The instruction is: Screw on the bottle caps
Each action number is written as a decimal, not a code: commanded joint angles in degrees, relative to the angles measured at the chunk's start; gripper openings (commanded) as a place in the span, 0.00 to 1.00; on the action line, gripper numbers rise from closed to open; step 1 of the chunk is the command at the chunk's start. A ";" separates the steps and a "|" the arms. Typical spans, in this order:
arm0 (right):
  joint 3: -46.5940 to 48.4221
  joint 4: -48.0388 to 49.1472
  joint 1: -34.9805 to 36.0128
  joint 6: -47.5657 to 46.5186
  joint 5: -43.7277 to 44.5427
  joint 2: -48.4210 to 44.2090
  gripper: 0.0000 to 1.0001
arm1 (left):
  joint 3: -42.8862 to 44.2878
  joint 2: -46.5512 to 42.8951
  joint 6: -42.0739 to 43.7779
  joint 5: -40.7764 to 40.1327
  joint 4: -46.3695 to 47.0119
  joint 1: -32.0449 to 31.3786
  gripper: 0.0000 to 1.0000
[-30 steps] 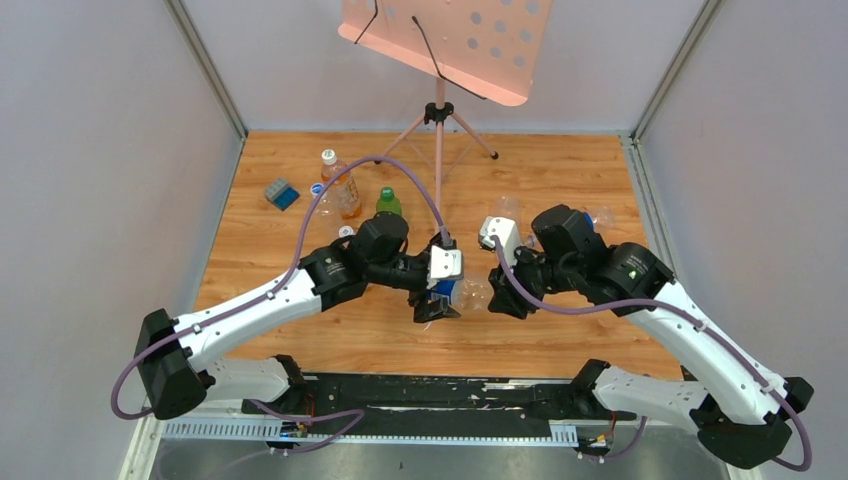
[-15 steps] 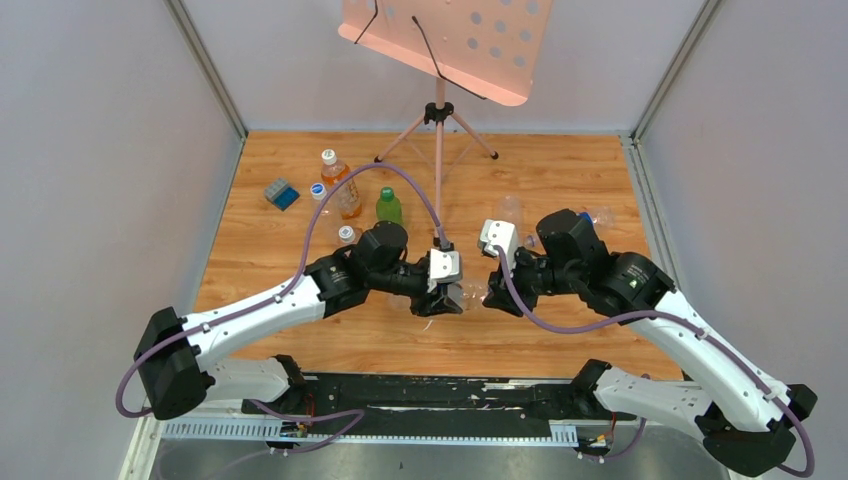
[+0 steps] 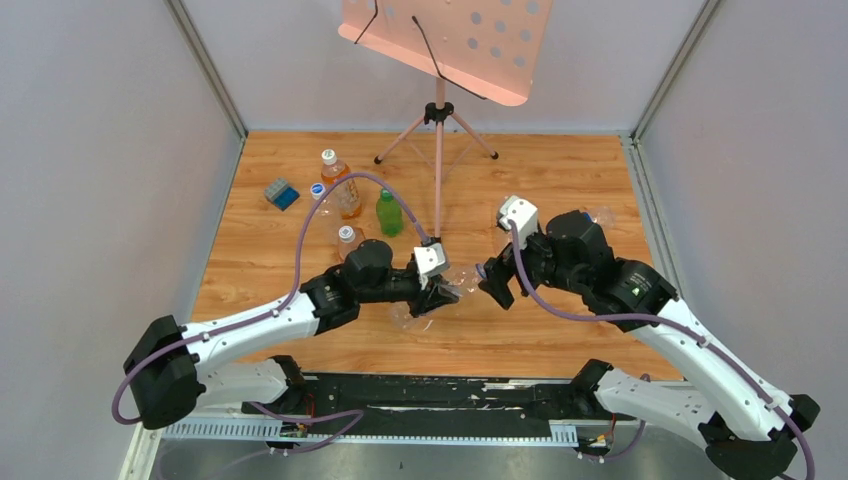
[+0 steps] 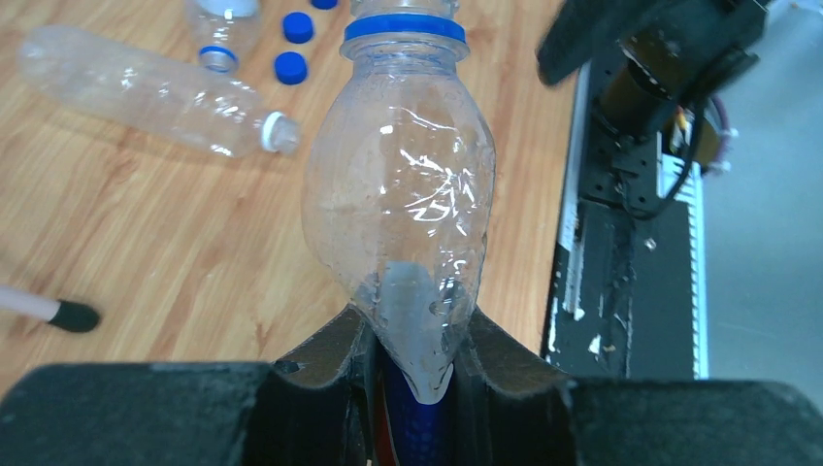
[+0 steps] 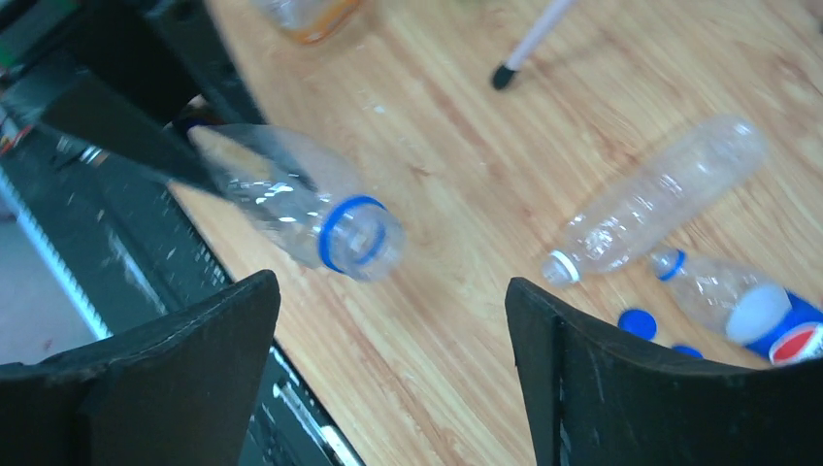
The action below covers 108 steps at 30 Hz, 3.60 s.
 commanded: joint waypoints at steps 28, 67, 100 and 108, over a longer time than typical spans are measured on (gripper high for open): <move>-19.75 23.56 -33.41 25.10 12.96 15.65 0.70 | -19.31 -10.37 -13.92 -7.38 37.74 -0.25 0.25; -15.11 24.49 -37.35 24.15 9.06 37.15 0.28 | -17.54 -18.03 -1.24 -7.61 23.38 -0.26 0.29; -11.53 13.48 -27.96 23.09 14.95 42.58 0.46 | -16.20 -20.17 -1.00 -6.30 17.63 -0.26 0.29; -11.37 14.07 -27.58 22.67 14.76 43.39 0.30 | -16.30 -20.36 -0.92 -6.46 16.72 -0.26 0.28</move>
